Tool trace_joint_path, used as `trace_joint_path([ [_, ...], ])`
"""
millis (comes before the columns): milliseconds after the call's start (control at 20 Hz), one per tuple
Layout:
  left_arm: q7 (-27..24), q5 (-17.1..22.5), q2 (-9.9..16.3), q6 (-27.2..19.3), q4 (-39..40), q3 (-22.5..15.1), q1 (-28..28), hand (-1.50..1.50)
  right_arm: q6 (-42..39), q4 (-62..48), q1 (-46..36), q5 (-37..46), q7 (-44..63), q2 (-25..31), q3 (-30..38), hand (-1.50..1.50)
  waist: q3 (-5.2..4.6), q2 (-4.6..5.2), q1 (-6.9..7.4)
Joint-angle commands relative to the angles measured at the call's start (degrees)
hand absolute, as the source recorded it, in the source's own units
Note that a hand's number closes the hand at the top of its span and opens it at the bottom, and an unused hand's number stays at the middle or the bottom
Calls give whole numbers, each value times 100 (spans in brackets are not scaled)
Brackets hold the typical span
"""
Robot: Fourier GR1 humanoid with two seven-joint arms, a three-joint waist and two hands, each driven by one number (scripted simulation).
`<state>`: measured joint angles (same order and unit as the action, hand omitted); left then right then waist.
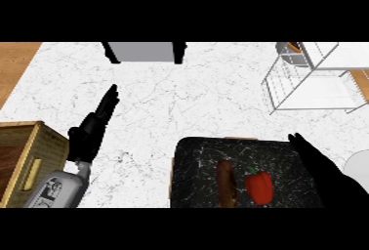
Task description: Pick the bell pepper from the tray and place it in the tiered shelf
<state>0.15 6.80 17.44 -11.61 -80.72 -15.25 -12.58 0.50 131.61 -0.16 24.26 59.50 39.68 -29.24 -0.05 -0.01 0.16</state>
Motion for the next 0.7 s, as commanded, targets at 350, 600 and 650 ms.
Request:
trace_joint_path([
  [350, 429, -312, -280, 93, -462, 69, 107, 0, -671, 231, 76, 1007, 831, -850, -331, -150, 4, -12, -20],
  [600, 14, -452, -434, 284, 235, 381, -92, 0, -542, -471, 268, 1406, 119, -1269, -330, -150, 5, -1, -38],
  [650, 238, -498, -374, 205, -229, 312, 92, 0, -782, -689, -244, 1351, 578, -1675, -449, -150, 4, -2, 2],
])
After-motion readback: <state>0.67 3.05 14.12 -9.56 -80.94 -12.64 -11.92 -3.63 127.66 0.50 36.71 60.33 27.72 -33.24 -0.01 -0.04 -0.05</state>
